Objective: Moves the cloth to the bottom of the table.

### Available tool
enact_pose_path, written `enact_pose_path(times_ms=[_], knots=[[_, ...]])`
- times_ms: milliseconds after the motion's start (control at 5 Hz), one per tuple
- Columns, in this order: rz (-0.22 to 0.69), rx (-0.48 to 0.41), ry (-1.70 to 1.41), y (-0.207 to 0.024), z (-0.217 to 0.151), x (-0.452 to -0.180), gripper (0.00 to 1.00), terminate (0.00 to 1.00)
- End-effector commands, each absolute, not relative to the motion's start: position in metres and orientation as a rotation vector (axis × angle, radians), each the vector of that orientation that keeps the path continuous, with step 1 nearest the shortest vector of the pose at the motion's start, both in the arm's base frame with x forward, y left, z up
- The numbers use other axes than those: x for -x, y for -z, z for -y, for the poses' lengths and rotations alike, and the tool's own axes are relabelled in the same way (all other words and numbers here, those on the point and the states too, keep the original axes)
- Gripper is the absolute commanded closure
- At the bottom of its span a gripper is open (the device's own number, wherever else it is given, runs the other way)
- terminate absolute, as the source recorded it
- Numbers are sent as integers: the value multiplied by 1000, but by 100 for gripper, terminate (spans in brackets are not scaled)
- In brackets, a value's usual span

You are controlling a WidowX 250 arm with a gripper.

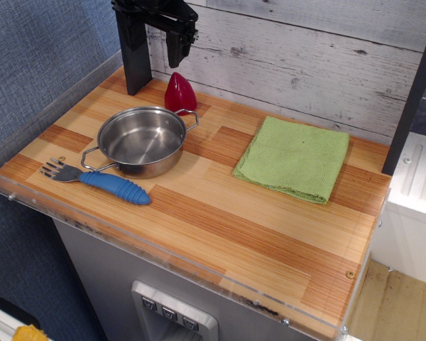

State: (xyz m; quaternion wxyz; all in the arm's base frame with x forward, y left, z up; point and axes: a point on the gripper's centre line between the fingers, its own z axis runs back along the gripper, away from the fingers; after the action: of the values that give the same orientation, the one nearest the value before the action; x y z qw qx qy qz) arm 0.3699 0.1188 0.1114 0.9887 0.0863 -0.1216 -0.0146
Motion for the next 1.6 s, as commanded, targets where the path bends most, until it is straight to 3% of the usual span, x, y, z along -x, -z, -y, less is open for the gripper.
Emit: enact_pose_path(times_ms=[0, 400, 800, 1000, 1400], knots=[[244, -173, 29, -111, -119, -370, 0, 0], [286, -30, 41, -106, -66, -368, 0, 0], [301, 53, 70, -94, 5, -364, 0, 0], [300, 42, 108, -96, 24, -367, 0, 0], [287, 4, 91, -76, 44, -385, 0, 0]])
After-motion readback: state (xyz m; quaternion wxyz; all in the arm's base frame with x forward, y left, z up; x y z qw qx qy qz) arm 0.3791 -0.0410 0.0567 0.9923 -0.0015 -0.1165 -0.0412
